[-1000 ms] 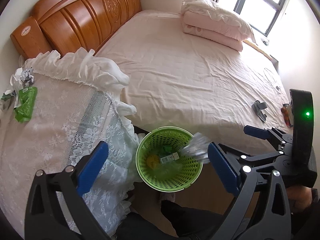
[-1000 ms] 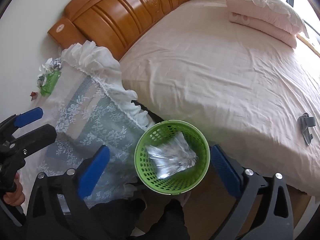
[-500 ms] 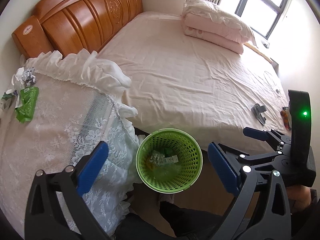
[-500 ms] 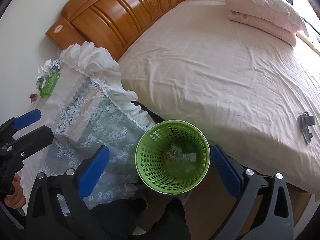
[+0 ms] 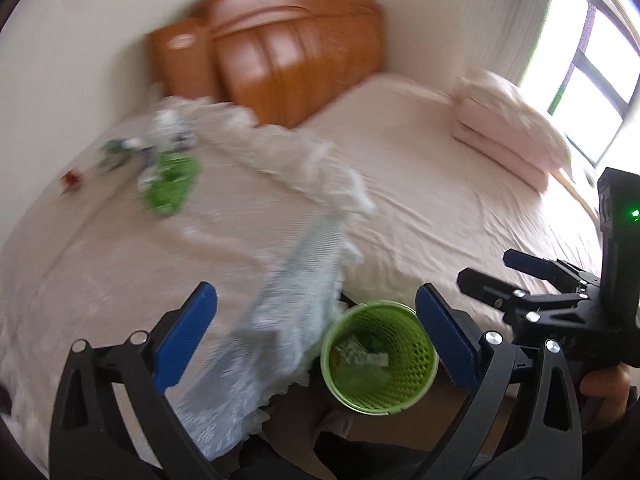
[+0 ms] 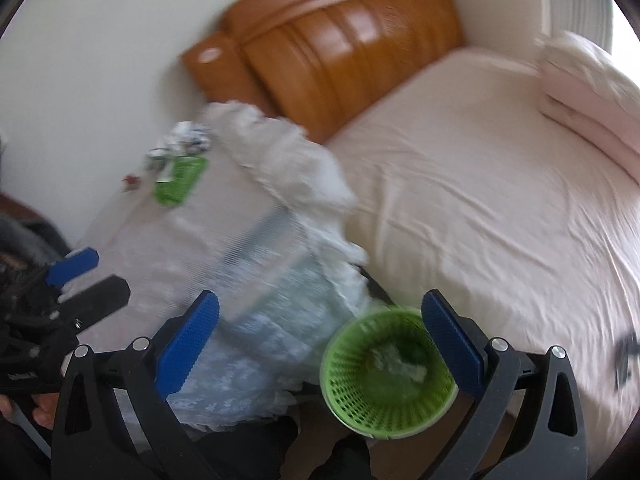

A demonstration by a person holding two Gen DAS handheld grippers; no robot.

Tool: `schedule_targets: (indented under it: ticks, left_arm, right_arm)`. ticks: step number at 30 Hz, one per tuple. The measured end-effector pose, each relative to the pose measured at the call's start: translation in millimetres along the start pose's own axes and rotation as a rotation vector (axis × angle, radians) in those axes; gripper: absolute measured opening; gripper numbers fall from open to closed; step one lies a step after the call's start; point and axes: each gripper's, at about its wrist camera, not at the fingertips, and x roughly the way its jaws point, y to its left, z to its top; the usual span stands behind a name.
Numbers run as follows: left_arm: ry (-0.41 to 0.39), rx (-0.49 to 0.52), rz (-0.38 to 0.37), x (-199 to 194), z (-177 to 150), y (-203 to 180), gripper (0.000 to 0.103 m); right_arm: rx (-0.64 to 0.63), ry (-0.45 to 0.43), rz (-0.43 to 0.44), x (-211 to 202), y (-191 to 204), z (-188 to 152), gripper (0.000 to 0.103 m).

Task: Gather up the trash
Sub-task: 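Move both tools back over the bed toward the red wrapper and green bag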

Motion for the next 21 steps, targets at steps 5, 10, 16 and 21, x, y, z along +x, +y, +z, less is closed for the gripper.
schedule_targets:
  ticks: [5,10,16,21]
  left_arm:
    - [-0.030,-0.125,0.128,-21,-11,41,0.095]
    - [-0.033,-0.255,0.213,-34,-23,80,0.095]
    - [-0.026,-0.336,0.279,-40,-26,117,0.095]
    - [-0.026,-0.358,0.303,-29,-10,155,0.095]
  right_arm:
    - [-0.071,0.042,0.105,21,32,19,0.100]
    - [-0.125,0.079,0.164,37,59,25,0.100]
    - [-0.144,0.101,0.188,48,79,29,0.101]
    - [-0.111,0.107,0.174,60,88,35,0.101]
